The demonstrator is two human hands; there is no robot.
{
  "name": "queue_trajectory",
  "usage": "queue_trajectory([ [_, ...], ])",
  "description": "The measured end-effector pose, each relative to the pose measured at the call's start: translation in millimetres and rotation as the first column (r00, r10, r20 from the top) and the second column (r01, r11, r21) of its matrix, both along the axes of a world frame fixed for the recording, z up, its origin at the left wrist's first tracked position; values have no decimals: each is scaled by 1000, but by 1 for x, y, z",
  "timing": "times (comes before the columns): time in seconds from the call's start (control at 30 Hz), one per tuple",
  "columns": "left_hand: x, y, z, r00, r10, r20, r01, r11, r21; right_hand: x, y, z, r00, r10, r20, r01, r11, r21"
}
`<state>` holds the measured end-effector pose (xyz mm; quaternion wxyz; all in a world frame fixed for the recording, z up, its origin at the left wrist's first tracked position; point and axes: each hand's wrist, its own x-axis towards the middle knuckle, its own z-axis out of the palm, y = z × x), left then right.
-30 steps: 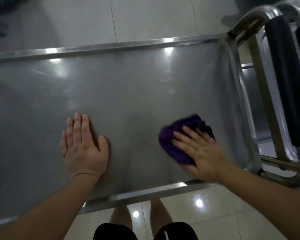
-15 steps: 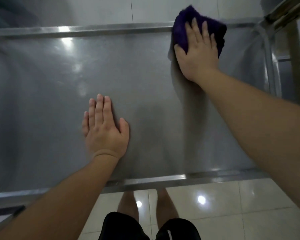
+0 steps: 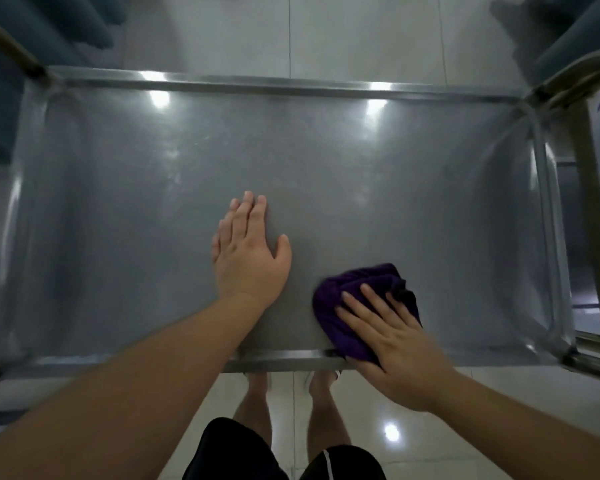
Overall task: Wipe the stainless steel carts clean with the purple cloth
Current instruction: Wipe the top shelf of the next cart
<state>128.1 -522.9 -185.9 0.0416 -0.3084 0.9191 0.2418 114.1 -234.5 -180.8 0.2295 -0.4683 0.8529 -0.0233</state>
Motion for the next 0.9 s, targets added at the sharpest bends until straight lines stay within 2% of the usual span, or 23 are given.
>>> queue_trajectory([
  [0.1,8,-31,10,994,-97,-54,100,993,62,1,-2,1,1000,-13,-11,13,1000,25],
  [0.17,26,-63,13,991,-119,-60,117,992,-44,1,-1,0,1000,-12,-26,13,999,36],
  [0.23,49,-94,11,997,-71,-34,66,989,-136,2,1,-2,999,-12,-36,14,999,53],
  [0.33,72,-111,1,997,-76,8,77,984,-158,-3,-13,-3,998,-39,-54,41,999,26],
  [0.5,76,-109,-10,993,-116,-7,113,976,-188,-84,-113,-7,967,-213,-140,188,967,-171],
  [0.7,77,-112,-14,992,-120,-43,107,967,-231,-221,-251,-15,858,-491,-153,469,869,-159],
  [0.8,77,-112,-13,991,-125,-52,108,962,-250,-225,-280,-15,782,-601,-165,577,798,-172],
  [0.9,76,-111,-14,990,-135,-28,125,962,-243,-187,-272,-13,816,-549,-184,532,836,-134],
])
